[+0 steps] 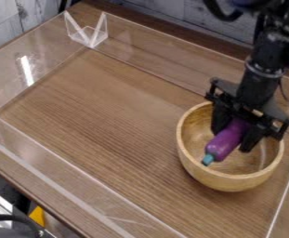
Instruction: Remove the purple eggplant from inside the brown bowl and put it on the table
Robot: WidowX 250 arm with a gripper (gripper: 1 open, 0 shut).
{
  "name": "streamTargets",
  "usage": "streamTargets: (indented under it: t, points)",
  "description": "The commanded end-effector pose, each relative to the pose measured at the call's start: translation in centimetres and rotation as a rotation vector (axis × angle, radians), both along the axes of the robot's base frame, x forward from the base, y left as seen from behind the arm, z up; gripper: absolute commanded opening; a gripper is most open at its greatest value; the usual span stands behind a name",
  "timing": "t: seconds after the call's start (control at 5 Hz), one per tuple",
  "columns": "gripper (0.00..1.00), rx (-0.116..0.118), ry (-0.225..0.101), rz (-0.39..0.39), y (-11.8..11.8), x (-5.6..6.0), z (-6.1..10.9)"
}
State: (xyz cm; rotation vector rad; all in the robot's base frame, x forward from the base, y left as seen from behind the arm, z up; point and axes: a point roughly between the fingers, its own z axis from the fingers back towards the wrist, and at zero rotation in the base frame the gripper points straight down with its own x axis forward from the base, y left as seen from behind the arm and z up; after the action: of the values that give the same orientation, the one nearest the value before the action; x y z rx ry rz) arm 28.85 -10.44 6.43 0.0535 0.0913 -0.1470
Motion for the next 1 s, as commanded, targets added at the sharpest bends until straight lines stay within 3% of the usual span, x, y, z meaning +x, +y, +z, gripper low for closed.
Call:
streamTargets:
  t: [0.0,0.2,0.4,0.8]
  points:
    - [0.00,-0.033,-0.117,0.036,0.0,1.0,5.8]
    - [0.00,-0.042,-0.154,0.074,1.0,0.9,8.5]
    - [0.00,-0.044,-0.164,0.099,2.0,0.2,9.8]
    - [0.00,-0.014,-0.148,0.275,7.9,-2.2,10.5]
